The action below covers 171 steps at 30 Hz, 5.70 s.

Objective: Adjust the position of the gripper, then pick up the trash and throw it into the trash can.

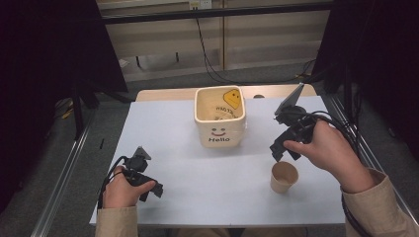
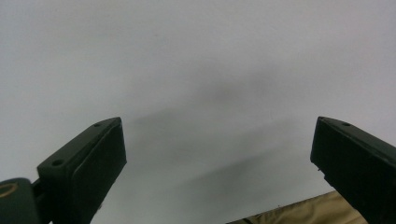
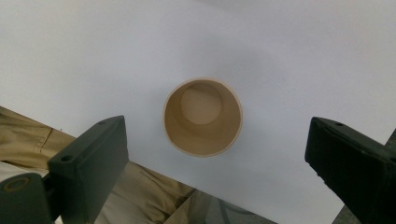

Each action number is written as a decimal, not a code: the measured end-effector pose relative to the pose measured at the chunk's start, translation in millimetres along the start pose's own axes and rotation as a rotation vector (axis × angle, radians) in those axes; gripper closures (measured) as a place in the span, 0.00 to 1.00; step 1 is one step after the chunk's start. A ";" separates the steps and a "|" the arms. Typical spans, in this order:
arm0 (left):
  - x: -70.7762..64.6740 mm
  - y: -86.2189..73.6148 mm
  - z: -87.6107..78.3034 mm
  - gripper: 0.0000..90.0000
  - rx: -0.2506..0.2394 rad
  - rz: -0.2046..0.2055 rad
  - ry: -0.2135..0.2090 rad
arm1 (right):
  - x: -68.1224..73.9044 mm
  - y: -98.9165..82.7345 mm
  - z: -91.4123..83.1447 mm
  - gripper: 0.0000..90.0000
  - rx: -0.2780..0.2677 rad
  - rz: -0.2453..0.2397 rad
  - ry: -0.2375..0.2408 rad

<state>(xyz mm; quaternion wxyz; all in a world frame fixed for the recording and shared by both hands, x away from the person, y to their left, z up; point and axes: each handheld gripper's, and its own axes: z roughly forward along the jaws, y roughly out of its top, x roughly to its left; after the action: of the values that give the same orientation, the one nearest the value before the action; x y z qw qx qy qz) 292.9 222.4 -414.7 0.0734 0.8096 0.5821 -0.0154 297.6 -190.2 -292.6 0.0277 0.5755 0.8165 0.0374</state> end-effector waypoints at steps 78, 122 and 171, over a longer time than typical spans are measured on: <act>0.1 -2.7 -3.6 0.04 -0.005 0.011 -0.006 | 1.6 -17.7 93.5 0.18 0.054 -0.055 0.033; 2.0 -2.8 -4.1 0.04 -0.007 0.028 -0.008 | -17.2 17.2 37.1 0.24 0.046 -0.020 0.013; 1.4 -4.7 -7.0 0.04 -0.026 0.035 -0.024 | -43.6 102.2 -23.1 0.25 0.036 -0.002 -0.042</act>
<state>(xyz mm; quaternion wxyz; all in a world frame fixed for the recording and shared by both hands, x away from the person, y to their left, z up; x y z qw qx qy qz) 288.5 226.1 -408.5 0.0910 0.8184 0.5672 -0.0165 406.0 -197.8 -260.0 0.0348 0.5757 0.8168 0.0106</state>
